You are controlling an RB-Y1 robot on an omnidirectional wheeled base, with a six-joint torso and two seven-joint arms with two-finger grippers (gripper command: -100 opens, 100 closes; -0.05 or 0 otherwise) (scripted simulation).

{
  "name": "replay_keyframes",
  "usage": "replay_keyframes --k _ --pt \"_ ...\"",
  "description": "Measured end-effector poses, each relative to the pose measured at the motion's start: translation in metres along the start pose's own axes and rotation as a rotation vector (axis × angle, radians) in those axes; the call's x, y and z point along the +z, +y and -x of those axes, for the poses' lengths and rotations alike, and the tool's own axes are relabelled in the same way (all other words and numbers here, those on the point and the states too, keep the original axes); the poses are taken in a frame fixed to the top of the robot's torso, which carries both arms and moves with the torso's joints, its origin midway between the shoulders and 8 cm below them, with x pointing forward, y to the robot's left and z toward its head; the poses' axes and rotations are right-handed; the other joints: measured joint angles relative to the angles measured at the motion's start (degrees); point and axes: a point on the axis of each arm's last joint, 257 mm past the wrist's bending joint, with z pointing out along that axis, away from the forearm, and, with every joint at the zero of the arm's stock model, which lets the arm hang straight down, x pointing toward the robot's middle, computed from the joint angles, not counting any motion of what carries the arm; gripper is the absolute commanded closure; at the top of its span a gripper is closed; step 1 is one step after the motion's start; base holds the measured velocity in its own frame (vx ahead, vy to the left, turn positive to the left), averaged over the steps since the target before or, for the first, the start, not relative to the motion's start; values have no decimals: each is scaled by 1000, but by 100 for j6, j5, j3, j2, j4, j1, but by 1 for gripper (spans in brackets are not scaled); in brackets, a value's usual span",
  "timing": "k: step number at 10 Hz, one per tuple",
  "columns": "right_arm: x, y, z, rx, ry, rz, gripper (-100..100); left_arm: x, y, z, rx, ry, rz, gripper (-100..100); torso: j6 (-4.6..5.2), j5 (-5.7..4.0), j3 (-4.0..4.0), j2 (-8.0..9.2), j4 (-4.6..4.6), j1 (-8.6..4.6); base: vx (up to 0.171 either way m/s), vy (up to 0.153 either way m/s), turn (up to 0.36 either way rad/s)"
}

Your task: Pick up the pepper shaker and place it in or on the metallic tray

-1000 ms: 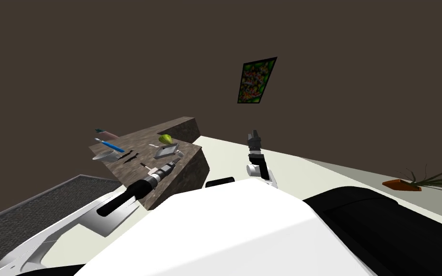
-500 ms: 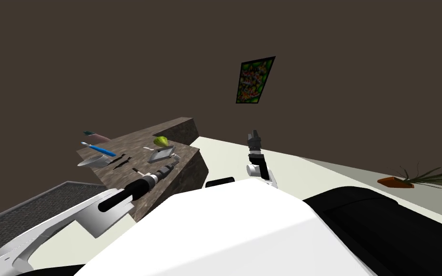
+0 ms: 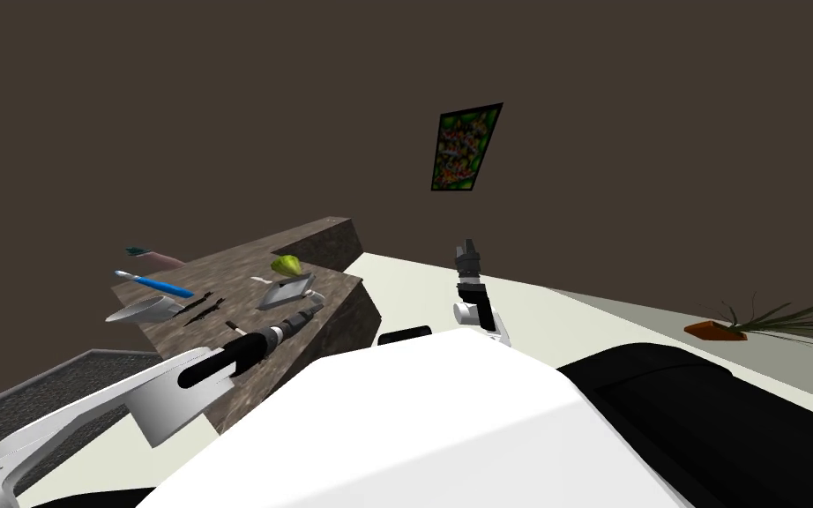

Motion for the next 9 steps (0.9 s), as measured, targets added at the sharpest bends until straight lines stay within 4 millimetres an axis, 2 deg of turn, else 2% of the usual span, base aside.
replay_keyframes --k 1,4,9 --pt "0 0 0 0 0 0 0 0 4 1 13 6 20 -100 -1 0 1 3 0 0 59 -32 -55" --pt "0 0 0 0 0 0 0 -3 41 5 74 44 148 -100 0 1 -7 -12 -3 5 97 -24 -63" --pt "0 0 0 0 0 0 0 -13 83 18 180 82 311 -100 -1 3 -7 -10 -3 11 97 -7 -55"
